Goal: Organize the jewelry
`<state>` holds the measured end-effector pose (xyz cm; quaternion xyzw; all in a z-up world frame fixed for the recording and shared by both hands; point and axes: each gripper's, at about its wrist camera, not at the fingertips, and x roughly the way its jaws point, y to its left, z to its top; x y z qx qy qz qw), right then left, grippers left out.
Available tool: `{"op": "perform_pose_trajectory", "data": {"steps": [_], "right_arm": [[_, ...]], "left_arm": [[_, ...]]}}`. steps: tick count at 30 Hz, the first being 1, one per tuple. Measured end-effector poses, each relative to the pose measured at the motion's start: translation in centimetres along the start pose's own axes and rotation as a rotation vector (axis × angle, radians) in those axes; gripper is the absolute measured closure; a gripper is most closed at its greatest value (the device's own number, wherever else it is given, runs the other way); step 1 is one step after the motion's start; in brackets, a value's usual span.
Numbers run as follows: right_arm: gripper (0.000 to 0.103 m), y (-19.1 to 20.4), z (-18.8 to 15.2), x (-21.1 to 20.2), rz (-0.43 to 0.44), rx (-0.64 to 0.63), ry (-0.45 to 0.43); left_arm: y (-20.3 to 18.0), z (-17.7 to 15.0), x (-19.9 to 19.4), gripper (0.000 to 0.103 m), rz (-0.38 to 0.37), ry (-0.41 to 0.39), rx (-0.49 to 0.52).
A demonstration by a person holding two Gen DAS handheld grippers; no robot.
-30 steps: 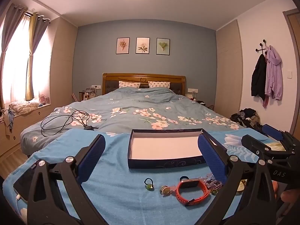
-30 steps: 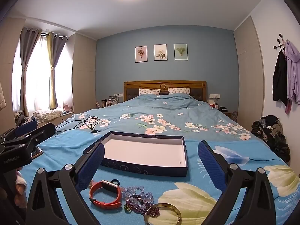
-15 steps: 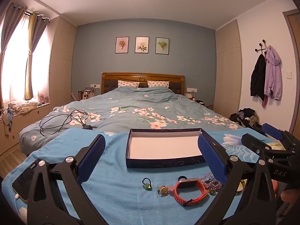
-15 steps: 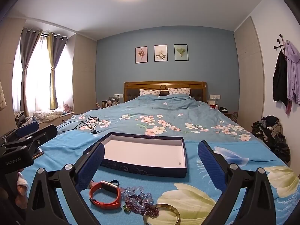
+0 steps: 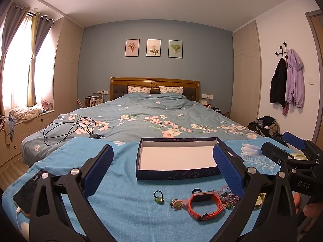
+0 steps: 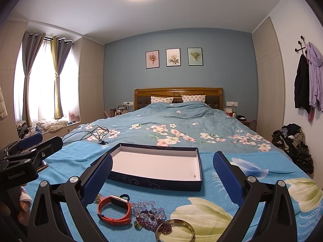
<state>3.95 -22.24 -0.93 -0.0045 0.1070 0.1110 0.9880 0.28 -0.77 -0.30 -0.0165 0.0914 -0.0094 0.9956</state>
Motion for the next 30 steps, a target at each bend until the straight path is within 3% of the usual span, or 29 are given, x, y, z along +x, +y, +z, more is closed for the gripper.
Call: {"op": "perform_pose_trajectory", "data": {"steps": [30], "right_arm": [[0.007, 0.23, -0.07, 0.04, 0.005, 0.005, 0.005]], "left_arm": [[0.08, 0.05, -0.13, 0.006, -0.001, 0.008, -0.002]]}}
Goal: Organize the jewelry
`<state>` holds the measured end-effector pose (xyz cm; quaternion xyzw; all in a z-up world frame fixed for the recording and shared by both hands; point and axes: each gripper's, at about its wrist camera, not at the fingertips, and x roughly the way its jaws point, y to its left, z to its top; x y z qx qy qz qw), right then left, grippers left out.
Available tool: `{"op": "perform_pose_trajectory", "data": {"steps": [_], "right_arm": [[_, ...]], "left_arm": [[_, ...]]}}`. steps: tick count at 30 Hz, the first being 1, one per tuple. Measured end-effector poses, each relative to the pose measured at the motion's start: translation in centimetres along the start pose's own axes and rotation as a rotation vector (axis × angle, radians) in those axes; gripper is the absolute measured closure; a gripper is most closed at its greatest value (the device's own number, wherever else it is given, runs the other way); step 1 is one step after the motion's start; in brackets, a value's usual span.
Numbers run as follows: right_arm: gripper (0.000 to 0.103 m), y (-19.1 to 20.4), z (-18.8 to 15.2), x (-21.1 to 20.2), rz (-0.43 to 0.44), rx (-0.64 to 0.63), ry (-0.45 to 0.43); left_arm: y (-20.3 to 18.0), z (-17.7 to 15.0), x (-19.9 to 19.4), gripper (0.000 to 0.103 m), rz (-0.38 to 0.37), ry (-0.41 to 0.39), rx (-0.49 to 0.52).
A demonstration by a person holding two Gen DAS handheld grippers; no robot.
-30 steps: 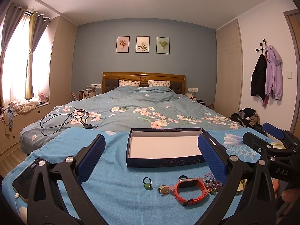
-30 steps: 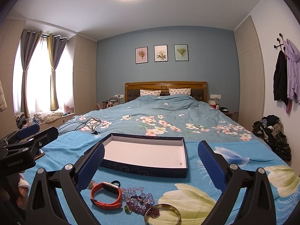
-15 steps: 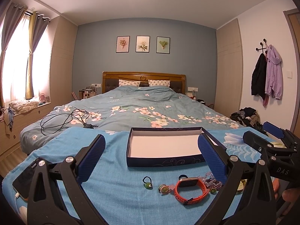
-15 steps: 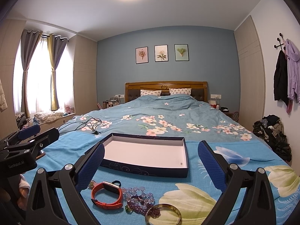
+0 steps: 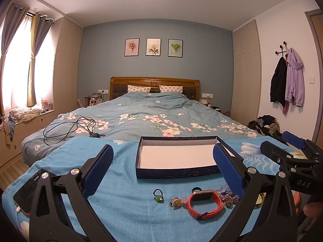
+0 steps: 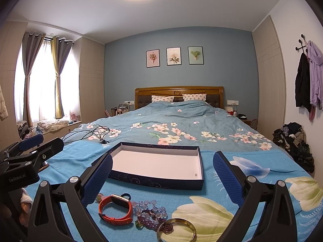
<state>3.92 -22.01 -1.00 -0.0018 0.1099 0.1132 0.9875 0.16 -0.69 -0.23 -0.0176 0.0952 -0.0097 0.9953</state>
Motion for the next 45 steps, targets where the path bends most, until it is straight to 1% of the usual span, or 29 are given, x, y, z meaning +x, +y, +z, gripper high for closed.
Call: {"op": "perform_pose_trajectory", "data": {"steps": [37, 45], "right_arm": [[0.007, -0.17, -0.21, 0.12, 0.010, 0.009, 0.011], [0.007, -0.42, -0.18, 0.33, 0.016, 0.012, 0.028]], "left_arm": [[-0.06, -0.17, -0.17, 0.006, -0.001, 0.006, 0.002], [-0.15, -0.48, -0.28, 0.006, -0.009, 0.018, 0.005]]}}
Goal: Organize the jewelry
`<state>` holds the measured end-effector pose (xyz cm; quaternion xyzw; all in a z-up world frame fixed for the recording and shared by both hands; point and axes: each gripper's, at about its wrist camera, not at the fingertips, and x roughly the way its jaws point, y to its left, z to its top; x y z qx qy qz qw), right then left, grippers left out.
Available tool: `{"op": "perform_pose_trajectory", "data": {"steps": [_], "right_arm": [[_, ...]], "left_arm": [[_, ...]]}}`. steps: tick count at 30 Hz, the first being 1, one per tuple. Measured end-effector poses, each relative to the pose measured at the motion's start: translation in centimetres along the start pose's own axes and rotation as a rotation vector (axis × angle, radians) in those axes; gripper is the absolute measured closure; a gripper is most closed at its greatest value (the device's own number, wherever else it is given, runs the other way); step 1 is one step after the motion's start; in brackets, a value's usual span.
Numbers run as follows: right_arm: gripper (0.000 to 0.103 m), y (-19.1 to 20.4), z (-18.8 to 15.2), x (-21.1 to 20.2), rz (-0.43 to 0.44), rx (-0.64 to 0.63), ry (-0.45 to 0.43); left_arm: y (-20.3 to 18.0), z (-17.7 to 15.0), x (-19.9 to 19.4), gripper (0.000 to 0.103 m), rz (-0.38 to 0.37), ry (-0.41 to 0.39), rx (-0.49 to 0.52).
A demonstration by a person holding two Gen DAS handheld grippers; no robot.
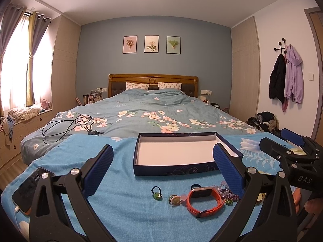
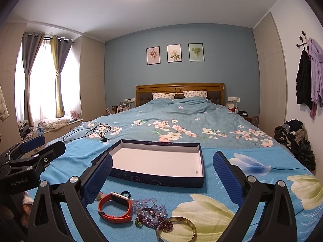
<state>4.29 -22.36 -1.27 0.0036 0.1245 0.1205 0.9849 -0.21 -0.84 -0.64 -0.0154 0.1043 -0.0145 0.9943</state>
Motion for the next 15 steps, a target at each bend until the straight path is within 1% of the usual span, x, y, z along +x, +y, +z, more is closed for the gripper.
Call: {"op": "perform_pose_trajectory", "data": {"steps": [4, 7, 8, 10, 12, 13, 15], "right_arm": [[0.007, -0.7, 0.0, 0.4, 0.009, 0.004, 0.033], [0.007, -1.7, -0.3, 1.3, 0.024, 0.016, 0.107], [0.007, -1.9, -0.5, 1.6, 0.024, 0.015, 0.131], [0.007, -2.7, -1.1, 2.3, 0.004, 0.008, 0.195], [0.010, -3.4, -1.7, 2.9, 0.013, 0.013, 0.262], [0.015, -3.7, -2.1, 3.1, 0.010, 0.017, 0.285], [0.020, -4.4, -3.0, 3.6, 0.026, 0.026, 0.357]], "left_arm": [[0.2, -0.2, 0.7, 0.006, -0.016, 0.044, -0.003], [0.3, -0.6, 1.9, 0.006, -0.039, 0.106, 0.005], [0.4, -0.8, 2.4, 0.006, -0.057, 0.136, 0.004], [0.6, -1.3, 3.6, 0.006, -0.089, 0.199, 0.004], [0.5, -1.7, 4.7, 0.006, -0.115, 0.255, 0.018], [0.4, -2.0, 5.2, 0.006, -0.121, 0.281, 0.027], [0.1, -2.6, 6.5, 0.007, -0.144, 0.340, 0.056]]}}
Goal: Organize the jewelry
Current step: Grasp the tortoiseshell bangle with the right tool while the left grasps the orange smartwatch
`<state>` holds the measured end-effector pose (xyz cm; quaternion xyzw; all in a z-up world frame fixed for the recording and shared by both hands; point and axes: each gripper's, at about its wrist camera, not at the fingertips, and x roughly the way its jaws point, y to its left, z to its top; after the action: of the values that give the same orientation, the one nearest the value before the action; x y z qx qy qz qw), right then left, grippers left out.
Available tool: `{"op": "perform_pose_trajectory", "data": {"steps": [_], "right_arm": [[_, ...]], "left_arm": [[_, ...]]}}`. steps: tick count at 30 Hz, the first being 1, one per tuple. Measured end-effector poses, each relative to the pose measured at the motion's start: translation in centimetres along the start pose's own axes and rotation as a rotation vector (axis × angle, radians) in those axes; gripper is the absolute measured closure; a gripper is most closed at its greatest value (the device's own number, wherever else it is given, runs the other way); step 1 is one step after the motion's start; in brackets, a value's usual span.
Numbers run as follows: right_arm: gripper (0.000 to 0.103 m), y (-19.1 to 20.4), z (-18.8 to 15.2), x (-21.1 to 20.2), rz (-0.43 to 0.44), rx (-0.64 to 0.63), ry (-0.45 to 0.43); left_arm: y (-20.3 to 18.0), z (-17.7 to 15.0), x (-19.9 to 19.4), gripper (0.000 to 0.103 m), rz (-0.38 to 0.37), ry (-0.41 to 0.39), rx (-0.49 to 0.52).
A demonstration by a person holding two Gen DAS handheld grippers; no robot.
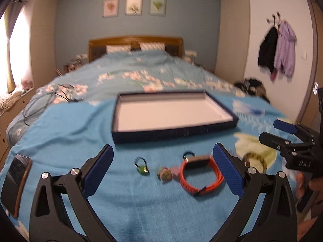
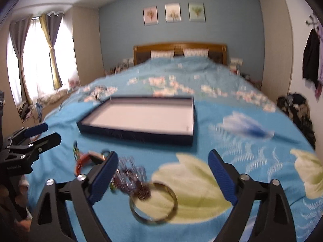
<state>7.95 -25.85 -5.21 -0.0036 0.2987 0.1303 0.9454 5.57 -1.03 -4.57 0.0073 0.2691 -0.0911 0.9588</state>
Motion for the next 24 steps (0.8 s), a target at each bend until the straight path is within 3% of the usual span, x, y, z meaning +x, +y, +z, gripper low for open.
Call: {"op": "perform_pose_trajectory", "data": {"steps": [2, 5, 9, 13, 16, 20, 24], "right_arm": [[0.034, -0.5, -0.6, 0.5, 0.008, -0.004, 0.050], [0.046, -0.8, -1.6, 1.2, 0.038, -0.009, 0.122], [0.061, -1.1, -2.5, 1.9, 0.058, -0.023, 0.194], [0.075, -1.5, -2.9, 2.3, 0.079, -0.004, 0.229], [0.086, -1.5, -2.9, 2.5, 0.083, -0.011, 0.242], [0.093, -1.3, -2.8, 2.7, 0.080, -0.028, 0.253], [0.094, -1.5, -2.7, 2.8, 0.085, -0.030, 0.258]], "left_arm": [[-0.3, -0.2, 1.3, 0.016, -0.020, 0.052, 0.024], [-0.6, -0.6, 3.0, 0.026, -0.061, 0.114, 0.051], [-1.4, -0.9, 4.2, 0.033, -0.091, 0.149, 0.078], [-2.1, -1.0, 4.4, 0.041, -0.137, 0.180, 0.090], [-2.4, -1.0, 4.4, 0.056, -0.163, 0.206, 0.092], [-2.1, -1.3, 4.7, 0.067, -0.218, 0.258, 0.071], [-1.9, -1.6, 5.3, 0.070, -0.250, 0.294, 0.053]]}}
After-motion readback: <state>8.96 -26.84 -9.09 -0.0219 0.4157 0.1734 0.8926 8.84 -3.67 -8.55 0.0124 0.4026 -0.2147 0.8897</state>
